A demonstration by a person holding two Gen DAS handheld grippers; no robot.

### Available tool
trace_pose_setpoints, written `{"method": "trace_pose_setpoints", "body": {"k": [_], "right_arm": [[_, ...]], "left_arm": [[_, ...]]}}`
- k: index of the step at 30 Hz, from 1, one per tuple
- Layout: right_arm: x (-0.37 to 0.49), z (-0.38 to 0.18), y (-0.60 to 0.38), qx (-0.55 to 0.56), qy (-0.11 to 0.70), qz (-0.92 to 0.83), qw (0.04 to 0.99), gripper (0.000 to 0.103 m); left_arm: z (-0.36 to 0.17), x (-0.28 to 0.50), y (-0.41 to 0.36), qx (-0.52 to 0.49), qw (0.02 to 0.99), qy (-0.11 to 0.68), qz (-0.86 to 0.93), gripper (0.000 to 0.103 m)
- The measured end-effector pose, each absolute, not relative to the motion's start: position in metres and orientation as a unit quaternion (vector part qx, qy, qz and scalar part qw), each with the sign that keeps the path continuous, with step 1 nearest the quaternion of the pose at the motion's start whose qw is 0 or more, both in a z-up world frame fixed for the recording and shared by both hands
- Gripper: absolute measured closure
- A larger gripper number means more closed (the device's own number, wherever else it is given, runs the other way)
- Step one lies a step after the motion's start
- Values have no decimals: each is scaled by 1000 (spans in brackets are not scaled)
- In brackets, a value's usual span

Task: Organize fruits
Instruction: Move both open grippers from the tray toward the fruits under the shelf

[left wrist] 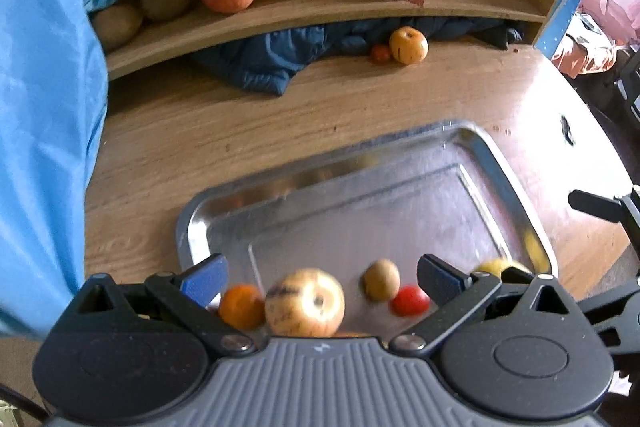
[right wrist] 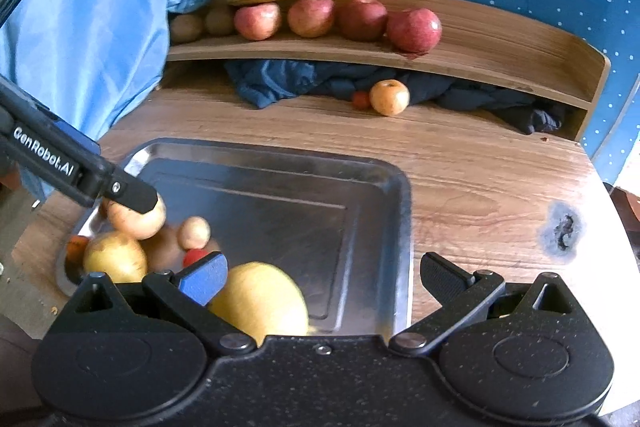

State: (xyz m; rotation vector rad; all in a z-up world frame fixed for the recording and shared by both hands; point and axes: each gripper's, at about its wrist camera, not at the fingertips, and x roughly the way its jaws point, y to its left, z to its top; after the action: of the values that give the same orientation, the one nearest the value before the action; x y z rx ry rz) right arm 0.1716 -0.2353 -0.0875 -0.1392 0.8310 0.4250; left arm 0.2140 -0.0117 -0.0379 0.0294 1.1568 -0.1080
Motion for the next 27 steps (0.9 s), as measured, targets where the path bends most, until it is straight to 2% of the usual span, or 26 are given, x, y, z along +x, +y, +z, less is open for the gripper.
{"method": "trace_pose_setpoints", "body": {"k": [27], "right_arm": [[257,-98,-240,-65,412,104,903,1]], "left_arm": [[-72,328,-18,-7,830,551,-92,1]]}}
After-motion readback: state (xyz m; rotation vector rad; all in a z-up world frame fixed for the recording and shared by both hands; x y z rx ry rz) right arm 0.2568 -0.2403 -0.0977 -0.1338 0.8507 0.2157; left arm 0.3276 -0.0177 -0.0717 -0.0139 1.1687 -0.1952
